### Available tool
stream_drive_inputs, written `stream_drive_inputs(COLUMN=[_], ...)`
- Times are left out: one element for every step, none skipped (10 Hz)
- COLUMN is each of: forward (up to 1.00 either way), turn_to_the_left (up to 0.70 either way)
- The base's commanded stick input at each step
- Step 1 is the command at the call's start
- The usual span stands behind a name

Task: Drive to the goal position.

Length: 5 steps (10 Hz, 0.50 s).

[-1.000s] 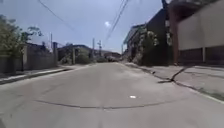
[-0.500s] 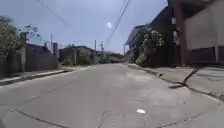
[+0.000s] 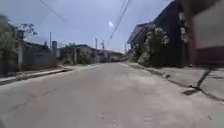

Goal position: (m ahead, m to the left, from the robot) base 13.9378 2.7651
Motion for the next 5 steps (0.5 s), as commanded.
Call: stream_drive_inputs(forward=[0.85,0.85,0.85,0.85,0.85], turn_to_the_left=[-0.33,-0.33,-0.33,-0.33,-0.33])
